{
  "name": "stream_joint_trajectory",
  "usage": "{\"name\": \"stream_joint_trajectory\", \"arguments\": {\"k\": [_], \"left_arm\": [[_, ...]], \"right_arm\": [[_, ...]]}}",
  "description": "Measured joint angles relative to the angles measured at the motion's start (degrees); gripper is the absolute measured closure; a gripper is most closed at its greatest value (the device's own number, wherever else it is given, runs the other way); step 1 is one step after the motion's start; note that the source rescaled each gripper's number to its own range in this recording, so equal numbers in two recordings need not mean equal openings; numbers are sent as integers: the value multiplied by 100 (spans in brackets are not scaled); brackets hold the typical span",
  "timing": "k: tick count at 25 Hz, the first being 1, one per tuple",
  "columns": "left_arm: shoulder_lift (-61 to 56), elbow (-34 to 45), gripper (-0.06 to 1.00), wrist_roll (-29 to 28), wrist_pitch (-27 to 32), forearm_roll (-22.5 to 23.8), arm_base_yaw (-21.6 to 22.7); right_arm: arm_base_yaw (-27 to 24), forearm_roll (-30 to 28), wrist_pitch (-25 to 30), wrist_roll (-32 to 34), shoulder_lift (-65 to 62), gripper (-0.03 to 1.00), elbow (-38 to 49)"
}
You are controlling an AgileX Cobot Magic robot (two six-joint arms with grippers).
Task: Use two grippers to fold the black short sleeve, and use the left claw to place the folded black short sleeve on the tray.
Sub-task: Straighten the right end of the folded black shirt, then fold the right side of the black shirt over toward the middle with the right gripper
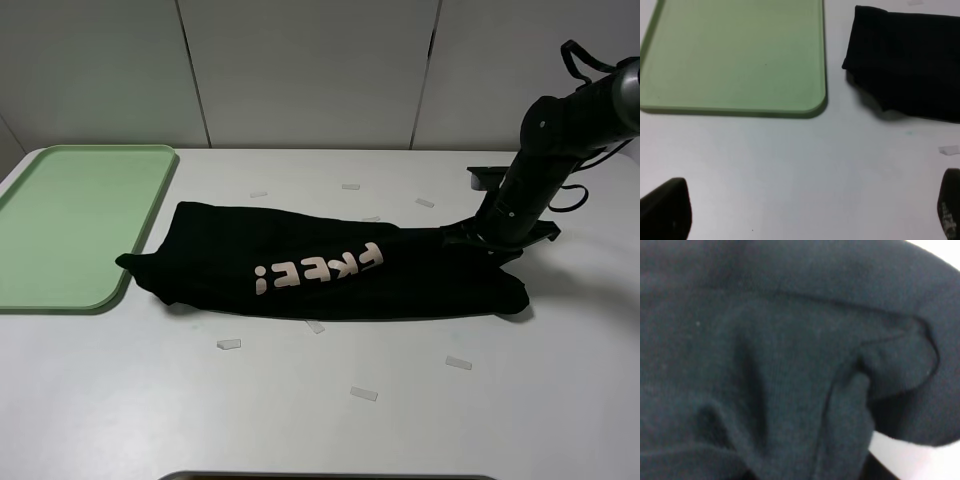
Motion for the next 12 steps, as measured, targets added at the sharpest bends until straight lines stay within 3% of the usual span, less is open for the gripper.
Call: {"name": "stream_joint_trajectory", "arguments": {"k": [6, 12], "left_arm": [[0, 0, -4, 0, 0, 0, 0], [0, 0, -4, 0, 0, 0, 0]], "right_arm": [[0, -295, -28, 0, -128, 84, -13], [-13, -915, 347, 12, -671, 84, -18]]}}
